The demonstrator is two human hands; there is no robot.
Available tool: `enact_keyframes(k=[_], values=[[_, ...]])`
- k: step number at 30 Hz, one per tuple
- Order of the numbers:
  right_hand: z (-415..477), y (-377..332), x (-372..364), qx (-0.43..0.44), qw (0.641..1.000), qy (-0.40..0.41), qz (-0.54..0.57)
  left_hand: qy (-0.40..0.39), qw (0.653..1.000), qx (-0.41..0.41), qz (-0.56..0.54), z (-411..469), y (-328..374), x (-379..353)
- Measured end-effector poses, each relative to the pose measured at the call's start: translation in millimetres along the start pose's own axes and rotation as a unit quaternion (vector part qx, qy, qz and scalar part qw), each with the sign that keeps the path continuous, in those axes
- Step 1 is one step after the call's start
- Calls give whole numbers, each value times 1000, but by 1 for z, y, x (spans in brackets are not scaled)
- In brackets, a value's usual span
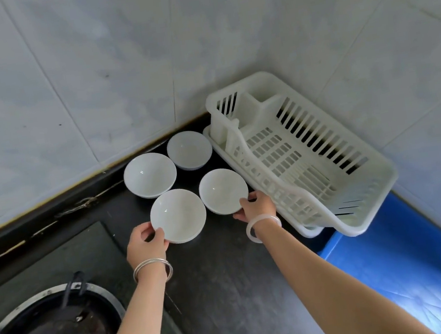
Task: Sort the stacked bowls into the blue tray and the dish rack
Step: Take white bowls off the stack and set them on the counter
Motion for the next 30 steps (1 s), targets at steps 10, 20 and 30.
enact_keyframes(k=[10,20,30], values=[[0,12,-9,-33,991,-25,126,-41,989,80,-117,-8,-13,-10],[5,5,-19,-33,992,-17,125,-28,988,86,-129,-7,-13,-12],[-11,3,-14,-54,991,-101,69,-34,998,7,-45,-22,-8,-9]])
Point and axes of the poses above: each hand's wrist, its own z-axis towards the middle knuckle, its own x-axis out of the back of the hand, y = z × x, the point moved 5 cm from there along z, towards the middle knuckle, and after that the axes turned 3 degrees about x, right-handed, at the moved point
